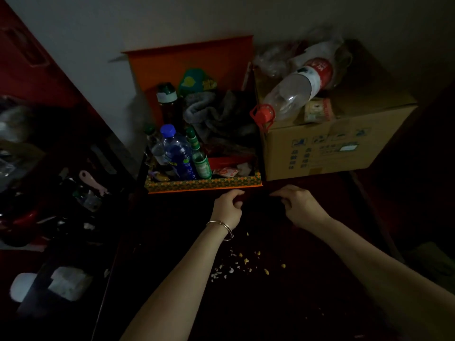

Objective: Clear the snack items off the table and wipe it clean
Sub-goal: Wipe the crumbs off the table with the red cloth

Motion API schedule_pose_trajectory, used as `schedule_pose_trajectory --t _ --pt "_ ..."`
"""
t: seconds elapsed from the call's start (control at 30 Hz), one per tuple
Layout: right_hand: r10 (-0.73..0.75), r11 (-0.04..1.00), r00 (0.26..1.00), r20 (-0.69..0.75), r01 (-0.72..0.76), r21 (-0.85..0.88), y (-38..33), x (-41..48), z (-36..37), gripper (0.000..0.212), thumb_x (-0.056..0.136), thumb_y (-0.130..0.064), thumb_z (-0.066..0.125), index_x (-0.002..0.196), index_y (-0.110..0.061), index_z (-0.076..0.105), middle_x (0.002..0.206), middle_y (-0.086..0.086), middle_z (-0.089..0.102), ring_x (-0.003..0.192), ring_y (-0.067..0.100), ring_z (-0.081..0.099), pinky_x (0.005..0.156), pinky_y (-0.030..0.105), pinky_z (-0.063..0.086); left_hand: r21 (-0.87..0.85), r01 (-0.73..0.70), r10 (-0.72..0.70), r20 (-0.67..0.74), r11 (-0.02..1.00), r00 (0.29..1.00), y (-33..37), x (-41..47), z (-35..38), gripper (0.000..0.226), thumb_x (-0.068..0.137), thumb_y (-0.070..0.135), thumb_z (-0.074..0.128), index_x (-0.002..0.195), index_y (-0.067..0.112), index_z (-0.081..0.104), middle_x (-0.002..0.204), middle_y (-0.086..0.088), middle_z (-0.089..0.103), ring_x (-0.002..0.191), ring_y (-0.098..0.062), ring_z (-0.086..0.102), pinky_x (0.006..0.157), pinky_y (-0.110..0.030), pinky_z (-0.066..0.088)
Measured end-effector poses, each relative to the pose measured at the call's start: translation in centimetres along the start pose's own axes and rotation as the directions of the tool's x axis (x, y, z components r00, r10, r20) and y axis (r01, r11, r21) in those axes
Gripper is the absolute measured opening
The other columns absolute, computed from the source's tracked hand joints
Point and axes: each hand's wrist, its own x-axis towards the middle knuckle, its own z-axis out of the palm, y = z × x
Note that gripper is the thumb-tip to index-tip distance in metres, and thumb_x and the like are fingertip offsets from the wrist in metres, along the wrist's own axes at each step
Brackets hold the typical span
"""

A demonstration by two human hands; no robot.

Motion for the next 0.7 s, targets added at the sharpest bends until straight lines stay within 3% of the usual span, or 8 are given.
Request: schedule_pose_trajectory --t 0.07,0.23,0.37,0.5,0.57,0.7 --pt "0.014 1.000 0.999 -0.038 -0.014 -0.025 0.6 1.0 -0.9 0.036 0.087 0.000 0.051 0.116 -0.016 0.066 0.118 0.006 0.061 0.109 0.022 0.057 0.093 0.031 0.046 -0.004 -0.021 0.021 -0.021 1.000 1.000 1.1 1.2 0.4 0.034 0.094 0.007 0.049 0.125 0.021 0.057 0.124 -0.004 0.058 0.100 -0.013 0.056 0.073 -0.017 0.042" --pt "0.093 0.992 0.995 -0.019 -0.094 -0.078 3.6 2.9 -0.4 0.034 0.088 -0.007 0.050 0.117 -0.016 0.064 0.117 0.006 0.059 0.109 0.025 0.056 0.093 0.037 0.048 0.002 -0.020 0.020 -0.010 1.000 1.000 2.2 4.8 3.6 0.035 0.093 0.002 0.046 0.119 0.020 0.061 0.120 -0.004 0.061 0.103 -0.017 0.059 0.077 -0.019 0.044" --pt "0.183 0.976 0.983 0.016 -0.180 -0.122 7.3 4.5 1.9 0.035 0.086 -0.009 0.052 0.119 -0.020 0.063 0.115 0.003 0.057 0.105 0.026 0.055 0.090 0.038 0.049 0.008 0.036 -0.037 0.031 0.999 0.999 1.2 7.4 7.0 0.037 0.093 0.002 0.045 0.120 0.021 0.061 0.116 -0.004 0.063 0.090 -0.016 0.060 0.072 -0.022 0.050" --pt "0.209 0.960 0.977 0.031 -0.199 -0.199 9.5 5.8 5.1 0.035 0.087 -0.014 0.053 0.121 -0.021 0.060 0.118 0.003 0.057 0.107 0.026 0.052 0.092 0.039 0.047 0.028 0.059 -0.061 0.060 0.998 0.996 -0.8 8.8 9.3 0.037 0.093 0.002 0.044 0.120 0.019 0.062 0.118 -0.004 0.064 0.104 -0.020 0.062 0.089 -0.030 0.053" --pt "0.209 0.956 0.976 0.052 -0.193 -0.221 10.2 6.1 6.8 0.038 0.088 -0.013 0.052 0.125 -0.019 0.058 0.123 0.005 0.055 0.110 0.027 0.050 0.094 0.038 0.046 0.073 0.038 -0.044 0.081 0.997 0.996 -1.8 9.6 10.0 0.038 0.092 0.000 0.044 0.121 0.016 0.063 0.122 -0.003 0.063 0.112 -0.019 0.059 0.096 -0.023 0.046" --pt "0.200 0.946 0.980 0.014 -0.190 -0.261 9.5 5.7 8.0 0.037 0.091 -0.011 0.048 0.127 -0.015 0.056 0.128 0.008 0.053 0.107 0.033 0.047 0.093 0.036 0.041 0.143 -0.056 0.041 0.106 0.988 0.993 -3.0 10.4 10.7 0.039 0.091 -0.002 0.044 0.120 0.015 0.064 0.123 -0.002 0.063 0.116 -0.016 0.057 0.095 -0.016 0.038"
